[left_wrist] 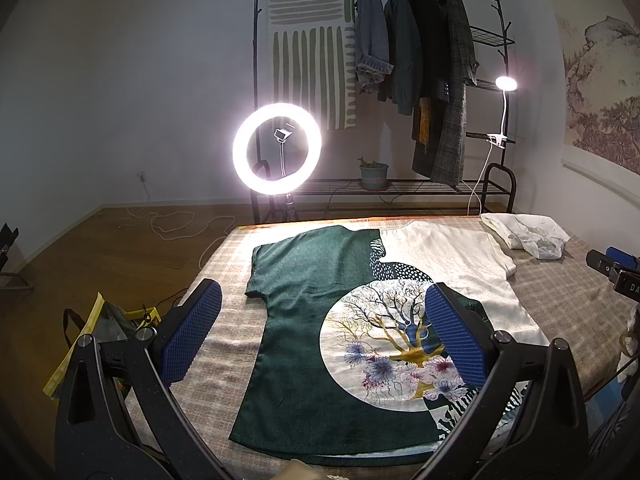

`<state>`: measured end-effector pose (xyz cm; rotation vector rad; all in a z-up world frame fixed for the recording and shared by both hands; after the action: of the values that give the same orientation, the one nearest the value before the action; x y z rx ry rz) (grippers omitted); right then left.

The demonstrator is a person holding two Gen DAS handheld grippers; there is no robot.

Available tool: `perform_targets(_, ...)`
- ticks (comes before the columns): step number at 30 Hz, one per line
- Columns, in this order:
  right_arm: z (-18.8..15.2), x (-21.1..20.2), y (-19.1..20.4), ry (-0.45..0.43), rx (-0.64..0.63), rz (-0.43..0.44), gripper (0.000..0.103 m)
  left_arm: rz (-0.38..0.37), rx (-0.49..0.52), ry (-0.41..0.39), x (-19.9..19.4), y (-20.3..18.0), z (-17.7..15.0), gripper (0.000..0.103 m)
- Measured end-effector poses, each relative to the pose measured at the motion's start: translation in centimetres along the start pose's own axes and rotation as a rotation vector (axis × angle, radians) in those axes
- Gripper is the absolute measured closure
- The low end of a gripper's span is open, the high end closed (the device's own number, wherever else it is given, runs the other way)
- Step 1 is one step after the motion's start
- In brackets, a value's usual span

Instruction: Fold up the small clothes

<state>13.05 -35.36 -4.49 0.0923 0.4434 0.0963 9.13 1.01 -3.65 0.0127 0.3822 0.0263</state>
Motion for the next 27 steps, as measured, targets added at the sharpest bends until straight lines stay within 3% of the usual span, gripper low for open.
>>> perform_targets(19,-0.3,0.5,0.8,0.008,-0.005,0.012,0.013,0.018,-0.004,0.014,0.4,1.4,-1.0,0.0)
perform_targets(27,0.1,1.6,2.5,0.049,0.005,0.07,0.013,0.052,-0.016,0.047,1.0,3.3,-1.6,0.0)
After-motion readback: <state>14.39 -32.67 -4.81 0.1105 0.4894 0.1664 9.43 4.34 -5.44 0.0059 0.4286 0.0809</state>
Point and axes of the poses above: each gripper's, at about its wrist camera, not at the fingertips, and x roughly the way its jaws point, y to its left, z to its top, the point moved 10 cm from there along x, roughly the way its jaws point, and after that the axes turned 2 degrees about -y, right-handed, at the moved point
